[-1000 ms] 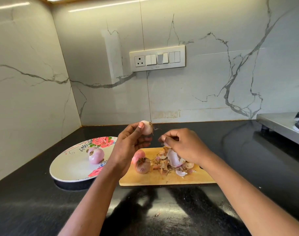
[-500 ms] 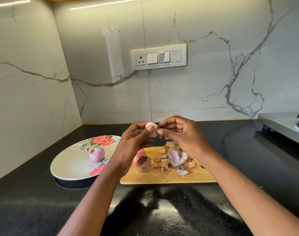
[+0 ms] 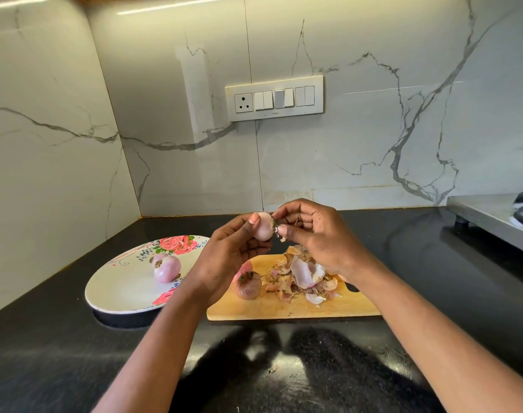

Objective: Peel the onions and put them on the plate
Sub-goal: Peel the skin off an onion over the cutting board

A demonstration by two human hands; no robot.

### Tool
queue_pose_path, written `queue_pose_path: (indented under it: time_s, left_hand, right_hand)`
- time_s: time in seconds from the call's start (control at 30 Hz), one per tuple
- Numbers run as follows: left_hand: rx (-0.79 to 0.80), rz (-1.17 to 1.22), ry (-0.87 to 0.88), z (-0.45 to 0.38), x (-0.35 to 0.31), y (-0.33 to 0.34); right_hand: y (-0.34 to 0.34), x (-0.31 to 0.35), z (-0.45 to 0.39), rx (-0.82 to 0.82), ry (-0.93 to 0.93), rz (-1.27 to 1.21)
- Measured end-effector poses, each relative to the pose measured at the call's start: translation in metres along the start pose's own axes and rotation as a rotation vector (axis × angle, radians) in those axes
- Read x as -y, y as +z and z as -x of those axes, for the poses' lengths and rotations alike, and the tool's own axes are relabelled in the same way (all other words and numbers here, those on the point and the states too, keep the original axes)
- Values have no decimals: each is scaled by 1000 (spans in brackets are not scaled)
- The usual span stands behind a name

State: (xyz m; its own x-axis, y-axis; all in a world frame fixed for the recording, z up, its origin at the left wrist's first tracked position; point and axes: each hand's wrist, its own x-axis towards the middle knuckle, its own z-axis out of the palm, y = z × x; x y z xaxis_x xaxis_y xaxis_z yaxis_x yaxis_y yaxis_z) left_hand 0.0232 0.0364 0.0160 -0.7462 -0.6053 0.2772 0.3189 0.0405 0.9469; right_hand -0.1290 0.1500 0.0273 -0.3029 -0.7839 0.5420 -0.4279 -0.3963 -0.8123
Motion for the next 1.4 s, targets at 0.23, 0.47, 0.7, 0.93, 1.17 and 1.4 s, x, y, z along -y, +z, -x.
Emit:
queue_pose_path:
  time_s: [0.23,0.47,0.7,0.93,1.17,1.4]
  left_hand:
    - [-85,45,17,1,0,0]
    - [-168,-47,24,-1,0,-2]
    - [-141,-129,30,-2,4,-1]
    - [-82,-202,17,-2,6,-1]
    - [-60,-141,-18,-1,5,-1]
    - [-229,-50,8,-3,0,-4]
  right_hand:
    - [-4,-4,-1,-104,39,7]
    - [-3,-13,2,-1,38,511]
    - [3,-6,3,-74,8,228]
    - [7,-8,3,-162,-64,139]
    - [5,-8,0,-119,-48,153]
    - [-4,-14,-1,-132,12,280]
